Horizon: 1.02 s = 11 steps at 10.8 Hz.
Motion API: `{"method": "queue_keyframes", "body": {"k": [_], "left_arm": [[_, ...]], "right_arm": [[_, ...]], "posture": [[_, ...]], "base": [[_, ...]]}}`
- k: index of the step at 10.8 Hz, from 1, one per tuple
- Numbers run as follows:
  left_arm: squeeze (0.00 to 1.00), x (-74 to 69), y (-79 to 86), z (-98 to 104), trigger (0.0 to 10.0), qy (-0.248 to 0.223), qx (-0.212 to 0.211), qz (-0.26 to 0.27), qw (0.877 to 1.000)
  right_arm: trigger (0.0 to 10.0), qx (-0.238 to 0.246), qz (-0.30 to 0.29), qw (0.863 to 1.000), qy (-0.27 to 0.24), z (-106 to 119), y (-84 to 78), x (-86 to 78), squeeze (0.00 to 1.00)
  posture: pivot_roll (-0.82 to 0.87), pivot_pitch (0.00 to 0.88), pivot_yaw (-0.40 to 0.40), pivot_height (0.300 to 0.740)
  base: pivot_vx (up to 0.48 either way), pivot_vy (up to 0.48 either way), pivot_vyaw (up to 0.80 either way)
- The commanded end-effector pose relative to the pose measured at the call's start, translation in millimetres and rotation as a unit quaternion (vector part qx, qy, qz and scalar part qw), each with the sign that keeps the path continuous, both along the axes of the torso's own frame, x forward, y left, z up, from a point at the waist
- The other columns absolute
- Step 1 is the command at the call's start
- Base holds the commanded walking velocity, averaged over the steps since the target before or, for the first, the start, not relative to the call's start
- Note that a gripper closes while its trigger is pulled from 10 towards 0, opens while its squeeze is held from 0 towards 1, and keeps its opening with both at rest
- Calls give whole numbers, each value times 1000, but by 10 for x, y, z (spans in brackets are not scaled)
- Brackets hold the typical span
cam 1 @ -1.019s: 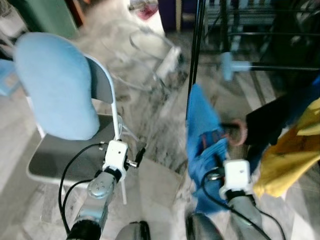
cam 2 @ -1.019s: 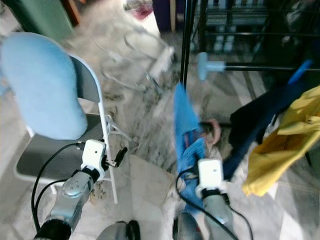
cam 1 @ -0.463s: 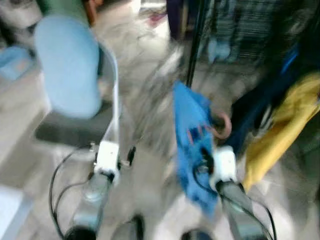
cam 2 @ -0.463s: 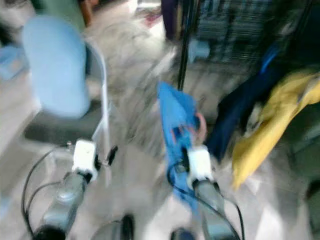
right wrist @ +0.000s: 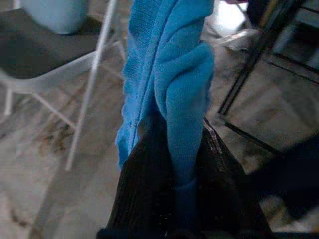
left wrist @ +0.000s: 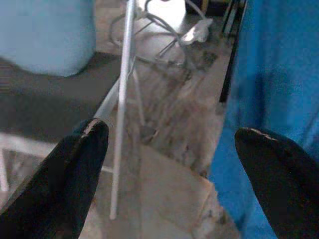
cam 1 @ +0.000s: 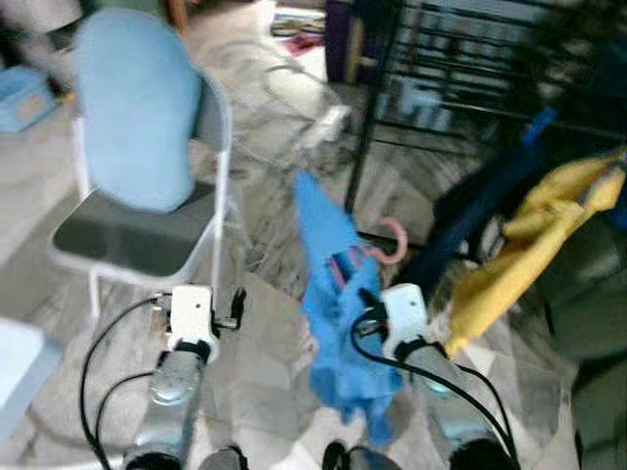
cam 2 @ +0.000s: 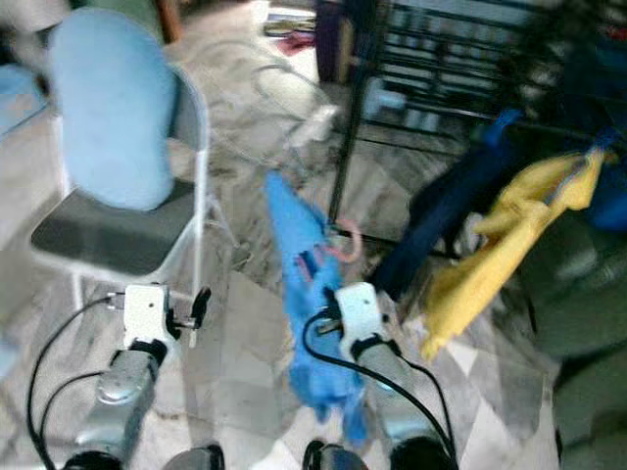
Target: Hang hanger
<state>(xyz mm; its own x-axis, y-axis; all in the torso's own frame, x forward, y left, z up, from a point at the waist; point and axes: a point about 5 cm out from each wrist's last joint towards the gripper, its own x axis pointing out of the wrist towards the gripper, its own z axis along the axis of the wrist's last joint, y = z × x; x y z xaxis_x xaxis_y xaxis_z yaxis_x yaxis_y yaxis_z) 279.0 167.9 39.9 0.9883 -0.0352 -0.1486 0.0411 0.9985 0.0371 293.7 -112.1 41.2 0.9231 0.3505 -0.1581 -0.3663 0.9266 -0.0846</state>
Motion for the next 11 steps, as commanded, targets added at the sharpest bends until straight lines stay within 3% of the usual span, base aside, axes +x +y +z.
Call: {"method": "queue_keyframes", "body": {"k": [1, 3, 5, 7, 10, 11], "left_arm": [[0, -77, 18, -80, 10000, 6, 17, 9, 1000], [0, -105, 45, -101, 10000, 5, 40, 12, 999], [0, -63, 9, -144, 10000, 10, 72, -22, 997], [0, -29, 8, -185, 10000, 18, 67, 1, 998], [0, 32, -178, -191, 10000, 15, 72, -31, 997], [0, 72, -204, -185, 10000, 16, 69, -27, 997]], "right_arm": [[0, 1, 1, 1000, -1, -7, -20, 20, 0], [0, 4, -36, 999, -5, -21, -158, 22, 0], [0, 13, -83, 996, -7, -59, -268, -6, 0], [0, 10, -100, 995, -15, -78, -332, -27, 0], [0, 15, -110, 994, -20, -55, -318, 4, 0], [0, 14, -108, 994, -18, -71, -318, 2, 0]], "posture": [[135, 173, -119, 740], [117, 165, -83, 740], [77, 141, -65, 740], [43, 84, -41, 740], [17, 54, -42, 740], [21, 8, -31, 740]], "base": [[0, 0, 0], [0, 0, 0], [0, 0, 0], [0, 0, 0], [0, 0, 0], [0, 0, 0]]}}
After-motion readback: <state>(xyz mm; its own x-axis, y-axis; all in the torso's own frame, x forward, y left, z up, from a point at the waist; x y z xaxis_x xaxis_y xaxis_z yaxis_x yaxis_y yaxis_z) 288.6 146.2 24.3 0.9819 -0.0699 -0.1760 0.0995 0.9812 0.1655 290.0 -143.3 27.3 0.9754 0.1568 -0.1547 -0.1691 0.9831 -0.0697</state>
